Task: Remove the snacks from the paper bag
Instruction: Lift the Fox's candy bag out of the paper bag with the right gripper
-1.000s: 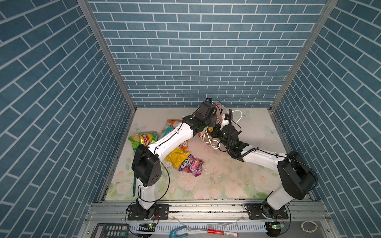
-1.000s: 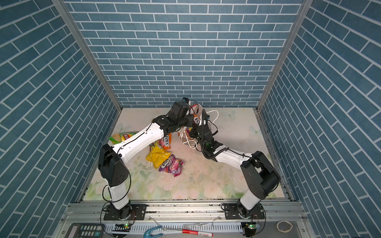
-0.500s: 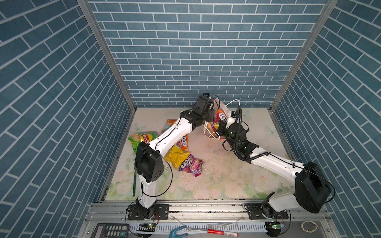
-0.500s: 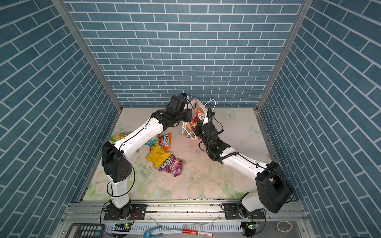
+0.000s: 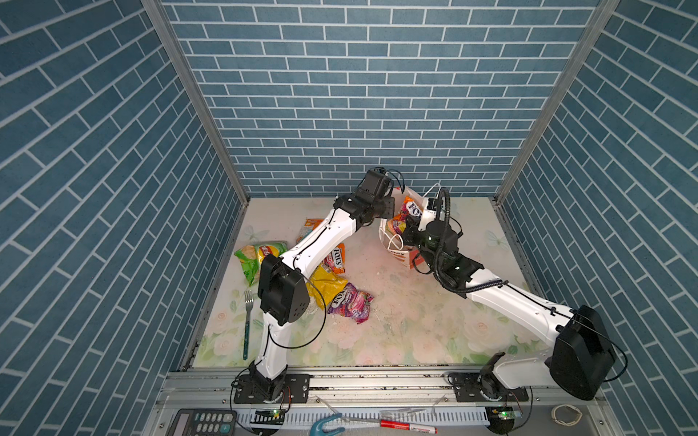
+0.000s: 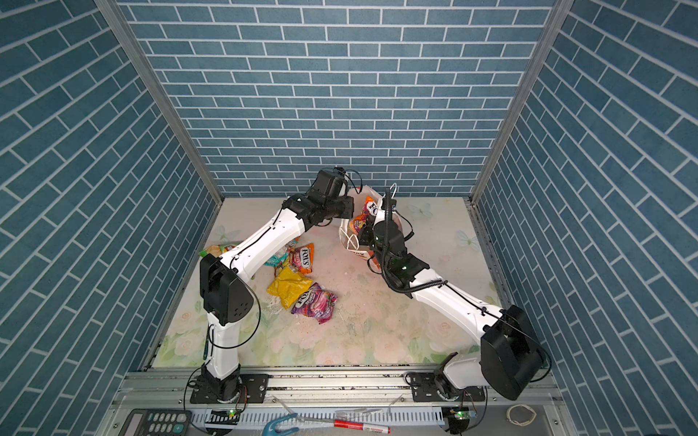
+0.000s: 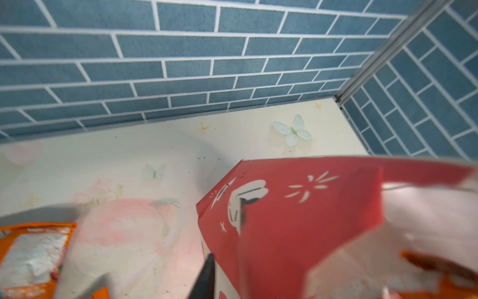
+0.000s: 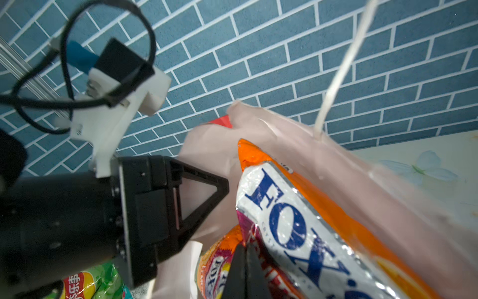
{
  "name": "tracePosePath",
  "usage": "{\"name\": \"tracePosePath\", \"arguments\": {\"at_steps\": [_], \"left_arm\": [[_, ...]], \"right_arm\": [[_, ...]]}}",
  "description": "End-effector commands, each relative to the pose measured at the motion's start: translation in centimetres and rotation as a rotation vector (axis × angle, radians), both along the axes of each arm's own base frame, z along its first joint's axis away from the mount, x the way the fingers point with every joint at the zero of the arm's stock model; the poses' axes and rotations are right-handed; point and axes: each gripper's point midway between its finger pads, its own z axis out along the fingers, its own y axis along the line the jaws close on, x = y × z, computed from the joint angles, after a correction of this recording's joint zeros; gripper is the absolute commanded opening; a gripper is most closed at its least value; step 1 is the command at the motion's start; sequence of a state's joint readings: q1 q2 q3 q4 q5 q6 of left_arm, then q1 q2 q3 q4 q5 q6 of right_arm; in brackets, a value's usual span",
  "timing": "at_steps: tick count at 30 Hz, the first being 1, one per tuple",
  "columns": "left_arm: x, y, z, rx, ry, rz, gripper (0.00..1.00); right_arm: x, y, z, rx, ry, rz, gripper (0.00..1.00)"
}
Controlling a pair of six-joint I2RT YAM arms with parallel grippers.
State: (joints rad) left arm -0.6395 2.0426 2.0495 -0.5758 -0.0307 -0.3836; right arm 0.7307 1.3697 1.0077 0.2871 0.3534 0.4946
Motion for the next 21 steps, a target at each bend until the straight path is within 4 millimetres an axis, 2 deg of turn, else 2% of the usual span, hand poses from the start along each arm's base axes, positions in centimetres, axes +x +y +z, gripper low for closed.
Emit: {"name": "tracePosePath", "arguments": {"at_steps": [1, 3, 7, 8, 9, 14, 21], "left_arm": [[-0.3, -0.3, 0.4, -0.023, 0.015, -0.028, 0.4], [-0.6, -0.4, 1.4, -0.045, -0.002, -0.039, 0.59], [-1.3, -0.2, 3.8, -0.084, -0.059, -0.055, 0.82], [-1.4, -0.1, 4.3, -0.093, -0.071, -0.058, 0.94], [-1.5, -0.2, 4.8, -0.1, -0.08, -0.064, 0.99], [-1.3, 0.0, 6.9, -0.141, -0.1, -0.074, 1.0], [-0.8, 1.8, 7.5, -0.144, -0.105, -0.03, 0.99]], "right_arm": [[0.3, 0.2, 4.1, 0.044, -0.082, 0.008, 0.0], [0.5, 0.4, 4.0, 0.043, -0.078, 0.011, 0.0], [0.9, 0.4, 4.3, 0.03, -0.077, 0.01, 0.0], [1.0, 0.4, 4.6, 0.024, -0.079, 0.01, 0.0], [1.0, 0.4, 5.0, 0.019, -0.084, 0.012, 0.0], [1.0, -0.1, 6.9, -0.023, -0.119, -0.006, 0.0], [1.6, -1.2, 8.1, -0.132, -0.122, -0.049, 0.0]]}}
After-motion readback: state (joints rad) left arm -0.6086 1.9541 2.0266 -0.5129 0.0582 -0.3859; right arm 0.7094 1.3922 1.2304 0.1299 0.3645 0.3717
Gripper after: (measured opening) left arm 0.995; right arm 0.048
